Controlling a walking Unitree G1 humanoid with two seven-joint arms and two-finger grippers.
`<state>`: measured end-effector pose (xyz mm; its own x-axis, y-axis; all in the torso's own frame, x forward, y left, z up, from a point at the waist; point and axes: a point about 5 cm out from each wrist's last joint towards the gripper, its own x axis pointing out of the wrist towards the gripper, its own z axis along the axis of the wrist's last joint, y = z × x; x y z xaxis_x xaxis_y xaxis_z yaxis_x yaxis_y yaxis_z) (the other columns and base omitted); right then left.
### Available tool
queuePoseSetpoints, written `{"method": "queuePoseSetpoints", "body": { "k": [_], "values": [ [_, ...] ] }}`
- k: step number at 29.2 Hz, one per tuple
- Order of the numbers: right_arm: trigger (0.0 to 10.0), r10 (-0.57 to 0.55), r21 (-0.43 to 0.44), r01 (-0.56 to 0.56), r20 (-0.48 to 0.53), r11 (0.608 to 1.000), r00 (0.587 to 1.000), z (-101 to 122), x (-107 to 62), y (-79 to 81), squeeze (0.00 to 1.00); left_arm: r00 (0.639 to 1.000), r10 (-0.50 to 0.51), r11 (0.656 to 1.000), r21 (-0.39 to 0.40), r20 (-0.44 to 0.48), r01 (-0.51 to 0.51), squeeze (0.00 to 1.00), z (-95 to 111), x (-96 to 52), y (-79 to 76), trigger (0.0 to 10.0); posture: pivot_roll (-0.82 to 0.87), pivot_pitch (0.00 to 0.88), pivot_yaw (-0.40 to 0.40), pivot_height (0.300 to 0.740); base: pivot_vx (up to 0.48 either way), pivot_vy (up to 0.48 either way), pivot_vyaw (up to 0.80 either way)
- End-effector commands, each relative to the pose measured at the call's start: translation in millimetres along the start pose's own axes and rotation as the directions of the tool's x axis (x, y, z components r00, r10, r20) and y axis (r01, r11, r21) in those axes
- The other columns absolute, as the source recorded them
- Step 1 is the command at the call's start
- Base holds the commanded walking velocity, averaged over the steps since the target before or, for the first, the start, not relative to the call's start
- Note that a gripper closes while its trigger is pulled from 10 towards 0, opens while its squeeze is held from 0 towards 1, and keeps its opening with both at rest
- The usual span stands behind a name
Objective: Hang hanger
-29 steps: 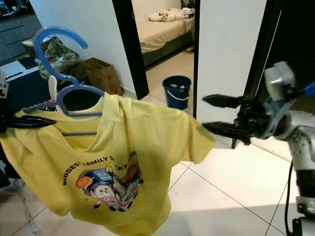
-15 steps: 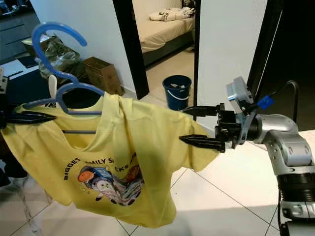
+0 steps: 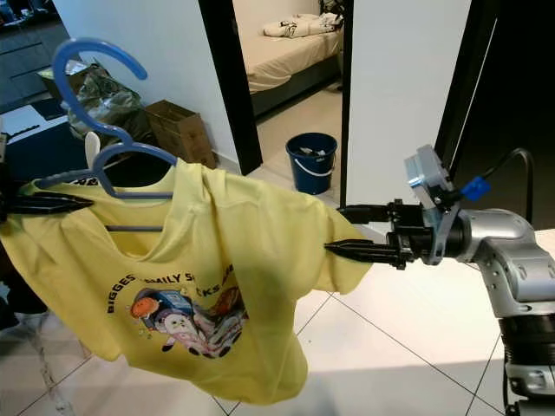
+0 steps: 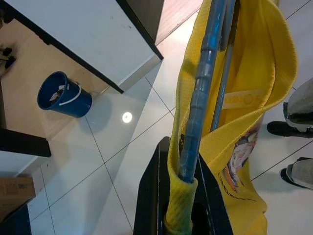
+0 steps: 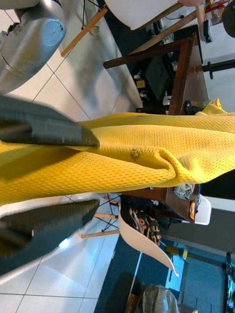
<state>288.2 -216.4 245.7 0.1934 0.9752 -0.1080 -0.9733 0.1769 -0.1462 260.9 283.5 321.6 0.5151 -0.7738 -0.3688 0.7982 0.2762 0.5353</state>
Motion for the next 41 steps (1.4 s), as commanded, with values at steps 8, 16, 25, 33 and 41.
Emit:
{"method": "queuePoseSetpoints", "body": {
  "k": [8, 16, 25, 33, 41],
  "values": [
    [0.0, -0.004, -0.003, 0.004, 0.002, 1.000, 1.000, -1, 2.8, -1.0, 0.00, 0.999, 0.043, 0.998, 0.037, -0.004, -0.042, 0.00, 9, -11.3, 6.2, 10.0, 0.00, 0.000, 0.072, 0.740, 0.000, 0.000, 0.00],
    [0.0, -0.052, -0.001, 0.052, -0.014, 0.999, 0.999, -4, -3.1, -5.5, 0.00, 0.999, 0.053, 0.998, 0.040, -0.005, -0.053, 0.00, 9, -13.2, 7.5, 10.0, -0.01, 0.000, 0.073, 0.740, 0.000, 0.000, 0.00],
    [0.0, -0.195, 0.028, 0.195, -0.012, 0.980, 0.981, -13, -24.2, -18.1, 0.00, 0.997, 0.070, 0.997, 0.042, -0.009, -0.070, 0.00, 10, -19.2, 9.5, 10.0, -0.01, 0.000, 0.073, 0.740, 0.000, 0.000, 0.00],
    [0.0, -0.283, 0.040, 0.282, 0.016, 0.959, 0.959, -14, -40.3, -23.9, 0.00, 0.998, 0.061, 0.998, 0.036, -0.016, -0.060, 0.00, 8, -18.9, 7.9, 10.0, 0.00, 0.000, 0.073, 0.740, 0.000, 0.000, 0.00],
    [0.0, -0.341, 0.033, 0.340, 0.040, 0.940, 0.939, -13, -48.3, -30.8, 0.00, 0.998, 0.053, 0.998, 0.029, -0.024, -0.052, 0.00, 5, -17.9, 5.6, 10.0, 0.00, 0.000, 0.074, 0.740, 0.000, 0.000, 0.00]
  ]
}}
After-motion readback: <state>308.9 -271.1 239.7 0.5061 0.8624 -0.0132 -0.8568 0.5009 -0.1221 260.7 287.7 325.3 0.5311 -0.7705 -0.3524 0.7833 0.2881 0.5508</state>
